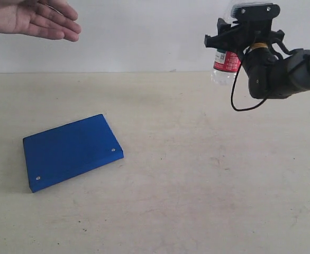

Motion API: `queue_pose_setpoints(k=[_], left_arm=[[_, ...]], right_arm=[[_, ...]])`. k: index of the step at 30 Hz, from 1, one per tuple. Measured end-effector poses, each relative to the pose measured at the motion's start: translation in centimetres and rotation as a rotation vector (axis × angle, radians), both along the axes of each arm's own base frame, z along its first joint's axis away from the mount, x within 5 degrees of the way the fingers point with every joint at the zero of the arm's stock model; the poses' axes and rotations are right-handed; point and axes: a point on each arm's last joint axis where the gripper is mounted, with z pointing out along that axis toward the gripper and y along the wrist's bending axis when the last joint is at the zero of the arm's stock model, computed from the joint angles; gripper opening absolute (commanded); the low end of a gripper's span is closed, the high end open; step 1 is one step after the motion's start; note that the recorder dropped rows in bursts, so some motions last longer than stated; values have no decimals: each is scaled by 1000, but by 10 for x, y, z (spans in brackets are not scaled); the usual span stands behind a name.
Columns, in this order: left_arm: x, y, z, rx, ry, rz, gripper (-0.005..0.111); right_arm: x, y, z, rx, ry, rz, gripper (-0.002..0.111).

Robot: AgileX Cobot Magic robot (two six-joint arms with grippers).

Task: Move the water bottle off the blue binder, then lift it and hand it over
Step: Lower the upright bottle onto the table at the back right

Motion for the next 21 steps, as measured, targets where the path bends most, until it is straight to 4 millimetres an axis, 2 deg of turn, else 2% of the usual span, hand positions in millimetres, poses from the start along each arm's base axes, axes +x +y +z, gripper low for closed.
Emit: queue_pose_setpoints(k=[5,9,16,21], left_arm=[[0,0,0,0,0,0,4],[0,0,0,0,0,0,4],[0,0,0,0,0,0,4],[0,0,0,0,0,0,4]], right_arm=[[24,6,15,14,-42,10,0],[36,9,9,57,-18,21,2],[47,13,-9,64,59,32,29],[53,14,-10,30,54,31,36]])
